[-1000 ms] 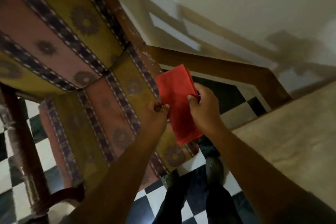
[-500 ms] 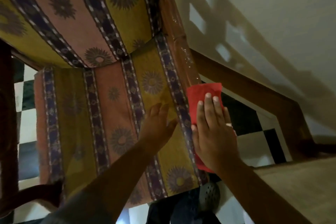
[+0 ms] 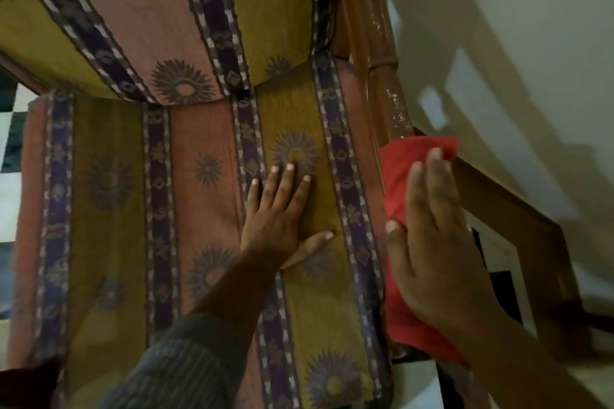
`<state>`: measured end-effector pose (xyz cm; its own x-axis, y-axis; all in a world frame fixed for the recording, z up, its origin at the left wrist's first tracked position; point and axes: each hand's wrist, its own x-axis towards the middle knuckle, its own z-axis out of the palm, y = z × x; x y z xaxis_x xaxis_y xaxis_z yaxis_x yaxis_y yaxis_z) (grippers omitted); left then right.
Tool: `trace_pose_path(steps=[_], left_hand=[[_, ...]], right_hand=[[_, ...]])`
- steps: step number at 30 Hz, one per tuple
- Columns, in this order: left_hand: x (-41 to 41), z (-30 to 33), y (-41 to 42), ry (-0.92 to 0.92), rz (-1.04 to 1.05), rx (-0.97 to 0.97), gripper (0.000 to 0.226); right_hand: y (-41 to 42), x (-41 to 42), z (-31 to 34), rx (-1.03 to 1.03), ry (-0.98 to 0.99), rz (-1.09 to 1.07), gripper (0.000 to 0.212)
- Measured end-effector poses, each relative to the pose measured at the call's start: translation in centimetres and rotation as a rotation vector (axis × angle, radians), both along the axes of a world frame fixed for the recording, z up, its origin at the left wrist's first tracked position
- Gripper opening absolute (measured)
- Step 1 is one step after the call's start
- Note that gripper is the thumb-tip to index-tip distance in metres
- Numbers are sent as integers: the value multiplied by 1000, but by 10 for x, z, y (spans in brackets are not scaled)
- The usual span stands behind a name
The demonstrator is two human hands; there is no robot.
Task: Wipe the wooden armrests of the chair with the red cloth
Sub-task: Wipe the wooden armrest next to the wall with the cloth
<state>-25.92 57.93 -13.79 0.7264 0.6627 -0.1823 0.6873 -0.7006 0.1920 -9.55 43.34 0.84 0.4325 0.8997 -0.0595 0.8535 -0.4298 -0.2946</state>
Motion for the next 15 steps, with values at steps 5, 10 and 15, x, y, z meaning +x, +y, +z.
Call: trace_pose_path(steps=[5, 10, 15], left_hand=[[-4, 1, 18, -6, -87, 22, 117], [-11, -6, 41, 31, -285, 90, 119], [-11, -11, 38, 11, -234, 111, 121]], right_hand=[[-11, -9, 0, 10, -67, -22, 67], [8, 1, 2, -57, -192, 134, 70], [31, 7, -1, -22, -217, 90, 68]])
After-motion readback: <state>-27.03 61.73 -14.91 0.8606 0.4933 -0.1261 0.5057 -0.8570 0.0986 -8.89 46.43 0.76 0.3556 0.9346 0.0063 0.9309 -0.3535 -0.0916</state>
